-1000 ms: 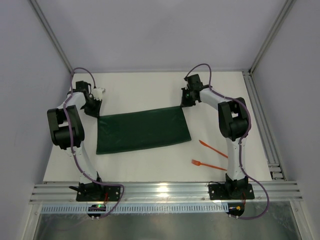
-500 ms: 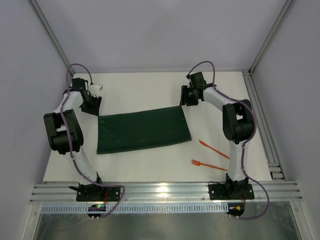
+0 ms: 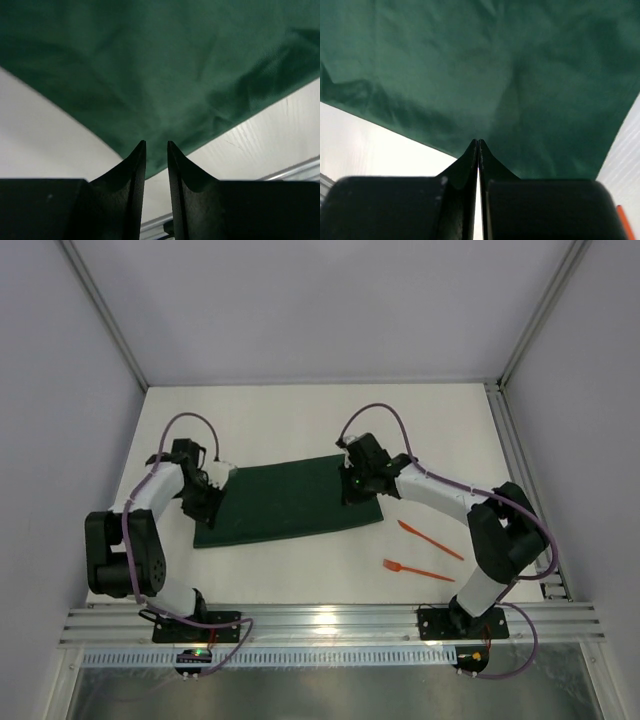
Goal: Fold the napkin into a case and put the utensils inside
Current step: Smooth out the rectangle-folded napkin at the center of the board.
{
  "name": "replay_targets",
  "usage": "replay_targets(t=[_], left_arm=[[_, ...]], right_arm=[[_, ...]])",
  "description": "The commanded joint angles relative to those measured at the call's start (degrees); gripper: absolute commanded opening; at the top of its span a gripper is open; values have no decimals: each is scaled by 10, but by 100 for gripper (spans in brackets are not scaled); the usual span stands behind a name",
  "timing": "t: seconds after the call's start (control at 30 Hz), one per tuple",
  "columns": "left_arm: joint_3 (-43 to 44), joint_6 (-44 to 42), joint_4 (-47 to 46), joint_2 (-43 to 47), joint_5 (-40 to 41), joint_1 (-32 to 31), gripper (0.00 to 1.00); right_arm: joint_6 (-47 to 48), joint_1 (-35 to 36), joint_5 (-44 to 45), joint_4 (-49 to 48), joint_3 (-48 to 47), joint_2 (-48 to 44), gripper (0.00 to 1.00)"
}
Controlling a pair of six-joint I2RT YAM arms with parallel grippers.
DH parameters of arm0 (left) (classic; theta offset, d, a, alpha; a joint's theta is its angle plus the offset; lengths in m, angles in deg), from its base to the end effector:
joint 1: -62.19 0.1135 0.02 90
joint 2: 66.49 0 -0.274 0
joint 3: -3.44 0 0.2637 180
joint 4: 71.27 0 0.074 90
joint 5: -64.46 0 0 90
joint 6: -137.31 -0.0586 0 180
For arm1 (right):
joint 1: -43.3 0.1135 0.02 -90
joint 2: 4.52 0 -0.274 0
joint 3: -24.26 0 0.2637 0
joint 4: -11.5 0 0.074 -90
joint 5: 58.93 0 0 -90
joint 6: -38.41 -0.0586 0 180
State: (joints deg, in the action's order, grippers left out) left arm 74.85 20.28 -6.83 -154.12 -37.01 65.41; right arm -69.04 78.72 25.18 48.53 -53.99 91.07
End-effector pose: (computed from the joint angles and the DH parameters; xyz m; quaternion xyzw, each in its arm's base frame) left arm 0.2834 0.0043 0.1839 0.2125 0.9687 -0.0750 0.1042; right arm 0.3025 0.2225 0.2001 -0.1640 0.9367 0.1798 0.2518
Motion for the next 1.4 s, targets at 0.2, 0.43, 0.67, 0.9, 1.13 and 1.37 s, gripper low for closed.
replay_targets(t=[0.2,0.43,0.67,0.9,1.13,1.37], left_arm=[[-74,0,-29,-25,80,-26,25],[-123,-17,-52,-29,108,-25,24],[-136,-28,-80,-28,145,-26,24],[-99,-37,-46,32,61,-26,30],[-42,-36,49,105,25,-25,34],[-115,-29,12,93,81,-22,34]], right_arm=[[-76,-6,5,-71,109,-1,4],[-94,-31,42,-57,161,-25,4],[-94,-69,42,-38,192,-64,4],[-60,-72,56,12,141,-81,4],[-55,29,120,63,-7,-70,4],[-108,142,-37,-87,-69,35,4]])
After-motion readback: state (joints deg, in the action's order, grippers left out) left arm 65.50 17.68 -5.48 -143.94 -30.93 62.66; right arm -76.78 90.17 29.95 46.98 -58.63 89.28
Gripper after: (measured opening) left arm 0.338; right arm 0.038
